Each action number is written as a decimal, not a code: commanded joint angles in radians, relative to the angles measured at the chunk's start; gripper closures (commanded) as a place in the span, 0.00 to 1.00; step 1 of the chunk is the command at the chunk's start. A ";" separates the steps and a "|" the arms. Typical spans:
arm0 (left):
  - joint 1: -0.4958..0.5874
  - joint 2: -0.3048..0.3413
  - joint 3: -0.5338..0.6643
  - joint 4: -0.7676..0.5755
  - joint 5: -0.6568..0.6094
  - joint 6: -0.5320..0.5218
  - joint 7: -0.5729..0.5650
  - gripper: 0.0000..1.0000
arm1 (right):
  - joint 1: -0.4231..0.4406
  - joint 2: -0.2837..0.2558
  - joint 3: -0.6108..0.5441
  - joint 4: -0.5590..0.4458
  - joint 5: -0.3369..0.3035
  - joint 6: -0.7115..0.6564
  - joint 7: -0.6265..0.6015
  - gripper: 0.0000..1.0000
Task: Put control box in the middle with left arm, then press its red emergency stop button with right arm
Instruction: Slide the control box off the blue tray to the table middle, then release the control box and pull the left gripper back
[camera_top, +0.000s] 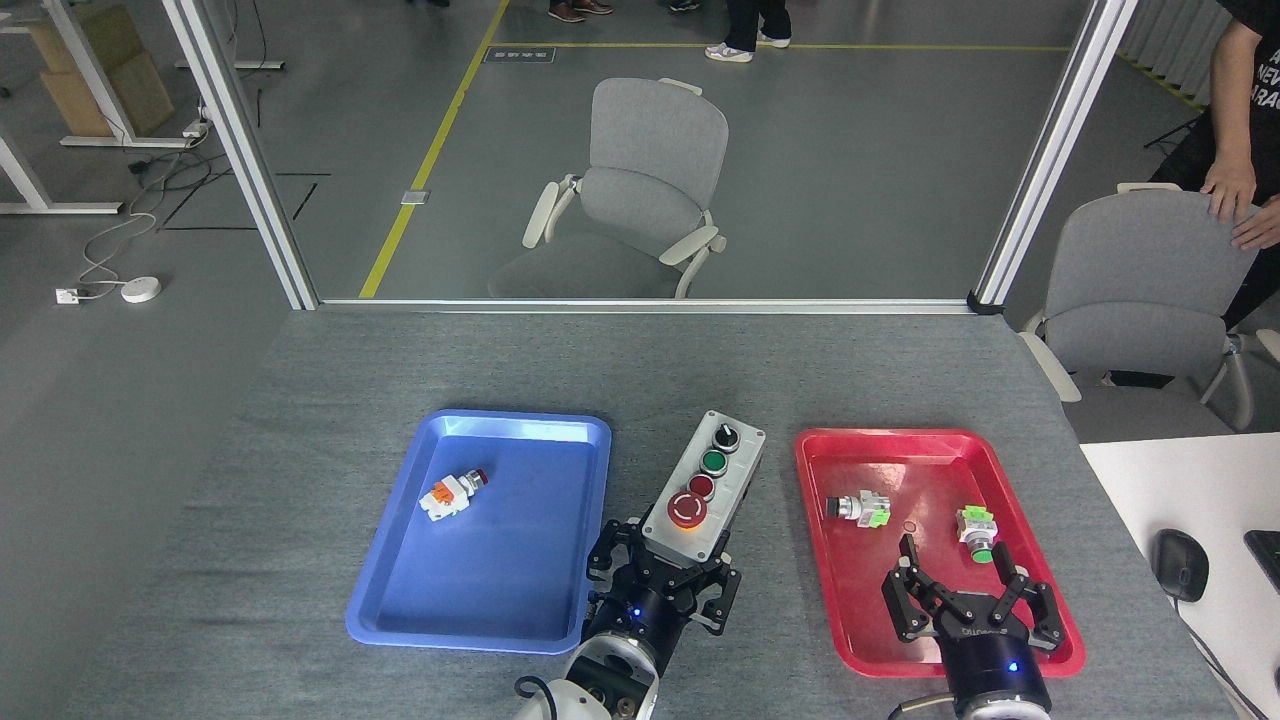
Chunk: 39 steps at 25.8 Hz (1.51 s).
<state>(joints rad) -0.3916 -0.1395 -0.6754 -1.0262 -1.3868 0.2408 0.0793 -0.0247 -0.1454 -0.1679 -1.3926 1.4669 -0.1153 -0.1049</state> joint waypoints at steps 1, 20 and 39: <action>-0.023 -0.002 -0.052 0.080 -0.003 0.006 0.002 1.00 | 0.000 0.001 -0.001 0.000 0.001 0.000 0.002 0.02; -0.078 -0.002 -0.115 0.239 0.008 -0.006 -0.003 1.00 | 0.000 0.006 0.016 0.001 0.001 0.011 0.002 0.02; -0.075 0.000 -0.112 0.224 0.012 0.006 -0.001 0.11 | -0.004 0.007 0.028 0.001 0.003 0.009 0.002 0.02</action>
<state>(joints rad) -0.4688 -0.1397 -0.7875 -0.7967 -1.3740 0.2452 0.0755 -0.0291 -0.1359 -0.1398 -1.3915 1.4696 -0.1058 -0.1028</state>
